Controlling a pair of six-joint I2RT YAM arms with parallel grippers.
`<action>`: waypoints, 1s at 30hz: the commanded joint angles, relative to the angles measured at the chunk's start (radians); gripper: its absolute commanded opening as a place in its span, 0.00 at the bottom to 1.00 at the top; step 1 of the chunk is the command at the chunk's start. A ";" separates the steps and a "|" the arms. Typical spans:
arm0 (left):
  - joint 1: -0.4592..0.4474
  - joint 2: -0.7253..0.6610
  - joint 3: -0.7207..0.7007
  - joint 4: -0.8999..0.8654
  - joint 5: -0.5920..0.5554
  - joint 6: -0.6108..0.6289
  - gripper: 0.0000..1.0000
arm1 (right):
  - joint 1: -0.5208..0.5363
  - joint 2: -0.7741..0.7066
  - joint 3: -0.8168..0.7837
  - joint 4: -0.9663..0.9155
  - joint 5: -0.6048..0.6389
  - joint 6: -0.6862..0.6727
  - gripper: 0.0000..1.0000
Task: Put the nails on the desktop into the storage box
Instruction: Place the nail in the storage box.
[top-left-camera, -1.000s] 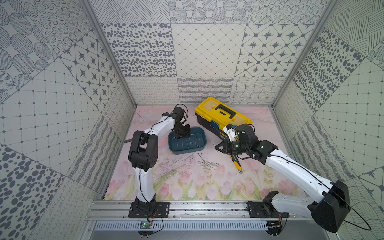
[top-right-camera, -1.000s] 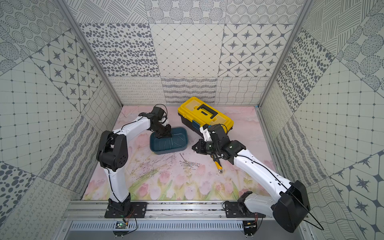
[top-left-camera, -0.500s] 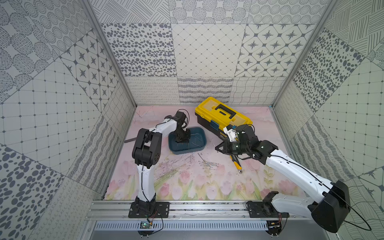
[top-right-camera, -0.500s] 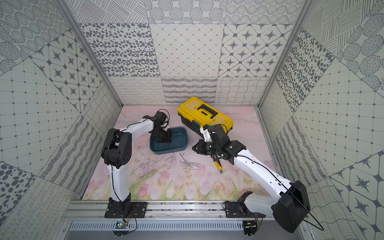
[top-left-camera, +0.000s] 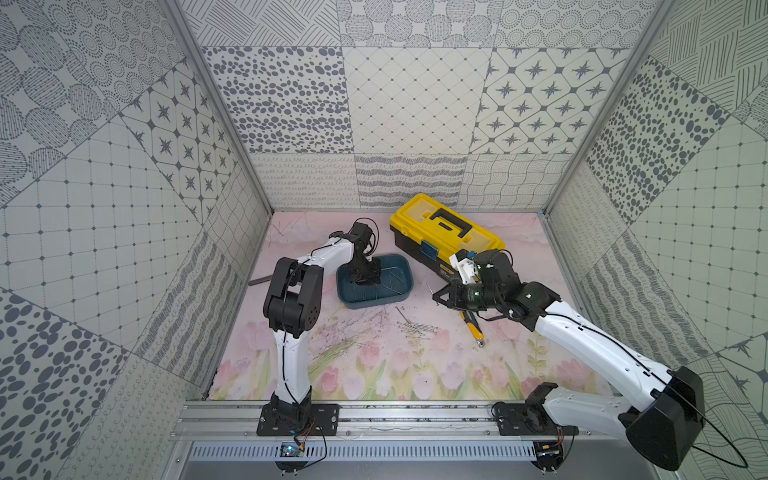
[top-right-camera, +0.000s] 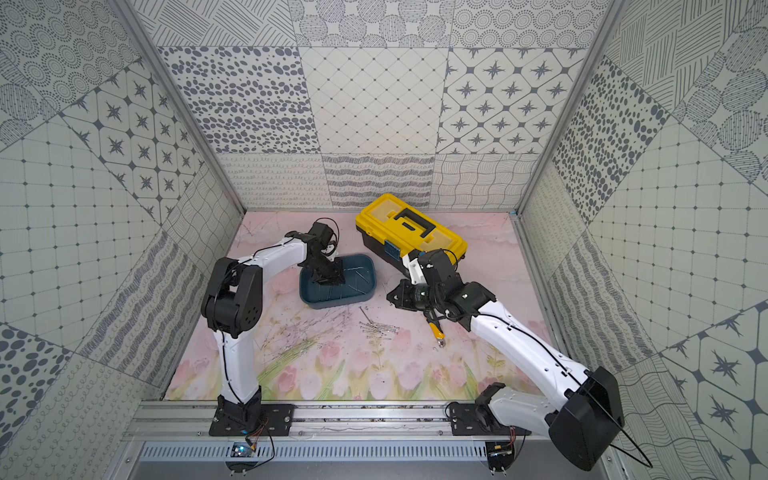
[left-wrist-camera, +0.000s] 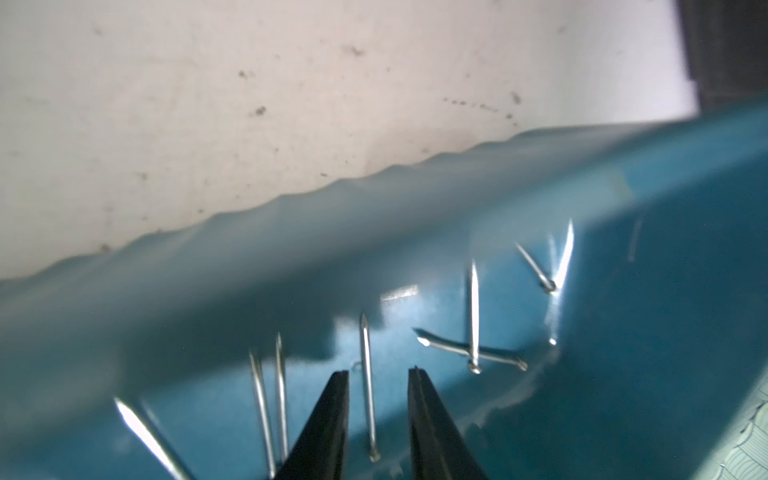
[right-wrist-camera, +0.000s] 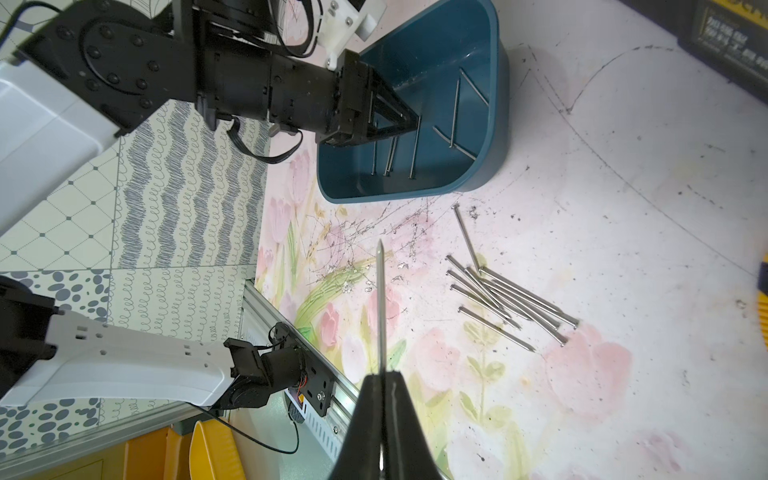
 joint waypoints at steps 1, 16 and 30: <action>-0.004 -0.085 -0.009 -0.032 0.035 -0.048 0.30 | 0.005 0.025 0.061 0.021 0.023 -0.028 0.00; 0.092 -0.595 -0.278 0.014 0.243 -0.254 0.35 | 0.037 0.357 0.336 0.022 0.064 -0.126 0.00; 0.099 -0.968 -0.546 0.085 0.320 -0.392 0.40 | 0.080 0.713 0.591 0.021 0.128 -0.156 0.00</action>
